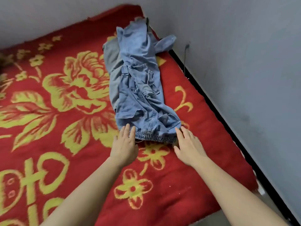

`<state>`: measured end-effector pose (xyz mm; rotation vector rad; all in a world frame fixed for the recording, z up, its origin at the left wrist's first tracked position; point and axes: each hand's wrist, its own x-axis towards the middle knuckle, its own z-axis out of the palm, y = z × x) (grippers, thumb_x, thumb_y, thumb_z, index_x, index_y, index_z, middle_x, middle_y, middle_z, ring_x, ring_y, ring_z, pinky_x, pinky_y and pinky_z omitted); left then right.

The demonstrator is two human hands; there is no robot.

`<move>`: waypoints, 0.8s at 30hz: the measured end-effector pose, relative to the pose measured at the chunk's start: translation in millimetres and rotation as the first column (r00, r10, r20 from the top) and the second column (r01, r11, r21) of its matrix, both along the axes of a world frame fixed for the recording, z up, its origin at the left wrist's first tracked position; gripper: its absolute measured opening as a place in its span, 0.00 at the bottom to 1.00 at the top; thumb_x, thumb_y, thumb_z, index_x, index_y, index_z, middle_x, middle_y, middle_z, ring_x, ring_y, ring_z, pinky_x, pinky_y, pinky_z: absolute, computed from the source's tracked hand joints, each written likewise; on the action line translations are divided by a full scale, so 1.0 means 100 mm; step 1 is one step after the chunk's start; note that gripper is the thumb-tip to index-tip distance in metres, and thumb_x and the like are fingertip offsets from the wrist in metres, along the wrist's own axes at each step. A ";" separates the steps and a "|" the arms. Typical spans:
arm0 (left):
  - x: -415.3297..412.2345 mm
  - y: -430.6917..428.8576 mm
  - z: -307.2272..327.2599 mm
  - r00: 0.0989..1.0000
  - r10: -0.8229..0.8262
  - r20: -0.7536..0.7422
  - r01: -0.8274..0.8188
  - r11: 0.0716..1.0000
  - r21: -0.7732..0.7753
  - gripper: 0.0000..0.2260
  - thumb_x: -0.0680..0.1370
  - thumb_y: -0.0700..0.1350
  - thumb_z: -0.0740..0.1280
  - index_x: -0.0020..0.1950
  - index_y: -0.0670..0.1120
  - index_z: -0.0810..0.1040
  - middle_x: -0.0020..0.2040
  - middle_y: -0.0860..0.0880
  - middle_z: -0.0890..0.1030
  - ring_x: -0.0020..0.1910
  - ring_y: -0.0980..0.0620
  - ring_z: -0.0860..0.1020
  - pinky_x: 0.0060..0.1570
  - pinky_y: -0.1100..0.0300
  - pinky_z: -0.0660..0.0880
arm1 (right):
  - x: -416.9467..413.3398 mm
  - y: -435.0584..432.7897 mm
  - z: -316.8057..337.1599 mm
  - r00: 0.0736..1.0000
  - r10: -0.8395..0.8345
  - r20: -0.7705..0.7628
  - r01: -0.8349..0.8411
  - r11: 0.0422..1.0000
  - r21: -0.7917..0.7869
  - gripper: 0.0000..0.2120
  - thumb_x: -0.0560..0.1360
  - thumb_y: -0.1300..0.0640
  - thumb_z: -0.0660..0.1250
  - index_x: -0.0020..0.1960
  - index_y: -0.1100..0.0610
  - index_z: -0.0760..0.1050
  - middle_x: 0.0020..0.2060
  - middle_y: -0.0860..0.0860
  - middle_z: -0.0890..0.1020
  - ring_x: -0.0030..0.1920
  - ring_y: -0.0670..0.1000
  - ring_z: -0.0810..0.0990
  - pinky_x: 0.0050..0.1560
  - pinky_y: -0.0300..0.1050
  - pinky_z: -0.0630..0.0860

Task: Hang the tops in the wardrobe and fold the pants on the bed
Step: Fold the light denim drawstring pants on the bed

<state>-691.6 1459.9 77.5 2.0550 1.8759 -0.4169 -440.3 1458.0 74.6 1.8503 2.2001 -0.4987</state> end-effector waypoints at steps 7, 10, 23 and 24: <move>-0.18 0.25 -1.19 0.997 0.037 -0.066 -0.044 0.993 -0.113 0.36 0.76 0.43 0.62 0.79 0.48 0.45 0.79 0.47 0.48 0.78 0.47 0.48 0.62 0.37 0.70 | -0.34 0.14 -1.17 0.996 0.090 -0.029 -0.090 0.996 0.000 0.39 0.75 0.42 0.66 0.79 0.53 0.55 0.65 0.54 0.69 0.67 0.58 0.68 0.61 0.55 0.74; -0.21 0.29 -1.49 0.997 0.022 -0.078 -0.023 1.000 -0.014 0.32 0.74 0.39 0.63 0.76 0.46 0.53 0.73 0.46 0.63 0.73 0.46 0.60 0.50 0.49 0.77 | -0.46 0.25 -1.52 0.997 0.057 0.059 -0.063 0.990 0.123 0.29 0.73 0.47 0.69 0.72 0.53 0.69 0.56 0.55 0.76 0.57 0.60 0.75 0.53 0.58 0.75; -0.30 -0.23 -1.06 0.996 -0.003 -0.085 0.021 0.976 0.215 0.07 0.73 0.46 0.63 0.49 0.46 0.74 0.44 0.45 0.82 0.45 0.43 0.78 0.51 0.47 0.66 | -0.55 -0.47 -1.28 0.980 0.180 -0.080 -0.181 0.983 -0.010 0.15 0.80 0.49 0.59 0.60 0.57 0.68 0.48 0.57 0.80 0.51 0.61 0.80 0.43 0.53 0.73; -0.32 -0.41 -1.01 0.996 -0.017 -0.090 0.034 0.982 0.186 0.08 0.74 0.47 0.63 0.49 0.46 0.73 0.44 0.45 0.82 0.45 0.43 0.78 0.51 0.47 0.66 | -0.55 -0.59 -1.24 0.977 0.200 -0.070 -0.204 0.977 -0.068 0.17 0.80 0.45 0.59 0.61 0.56 0.67 0.49 0.56 0.81 0.52 0.61 0.80 0.41 0.52 0.71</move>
